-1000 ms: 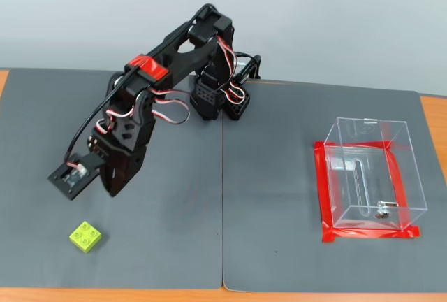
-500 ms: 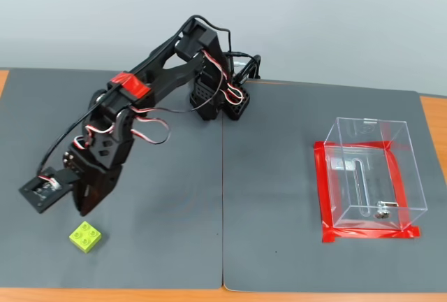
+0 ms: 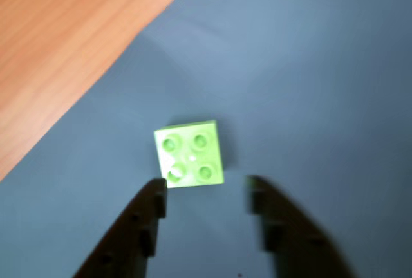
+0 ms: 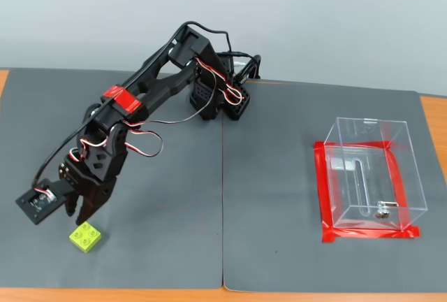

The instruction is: Pick the green lego block and place it into the transparent box

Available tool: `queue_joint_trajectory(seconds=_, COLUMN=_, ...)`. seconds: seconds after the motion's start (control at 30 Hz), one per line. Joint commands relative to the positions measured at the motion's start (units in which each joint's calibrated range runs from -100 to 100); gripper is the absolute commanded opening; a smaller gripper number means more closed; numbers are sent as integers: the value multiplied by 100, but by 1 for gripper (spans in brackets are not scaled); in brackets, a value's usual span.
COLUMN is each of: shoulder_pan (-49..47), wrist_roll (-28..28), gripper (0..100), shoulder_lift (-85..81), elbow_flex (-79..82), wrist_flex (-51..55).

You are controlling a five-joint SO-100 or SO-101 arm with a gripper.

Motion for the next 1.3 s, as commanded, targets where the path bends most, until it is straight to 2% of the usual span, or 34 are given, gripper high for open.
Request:
queue_joint_trajectory(seconds=0.0, shoulder_pan=-189, wrist_roll=20, gripper=25, shoulder_lift=-69, elbow_flex=-55, wrist_flex=-22)
queue_joint_trajectory(seconds=0.23, shoulder_pan=-294, wrist_roll=25, gripper=31, shoulder_lift=-60, elbow_flex=-46, wrist_flex=-48)
queue_joint_trajectory(seconds=0.83, shoulder_pan=-264, wrist_roll=15, gripper=31, shoulder_lift=542, elbow_flex=-128, wrist_flex=-108)
queue_joint_trajectory(seconds=1.27, shoulder_pan=-249, wrist_roll=20, gripper=31, shoulder_lift=889, elbow_flex=-128, wrist_flex=-586)
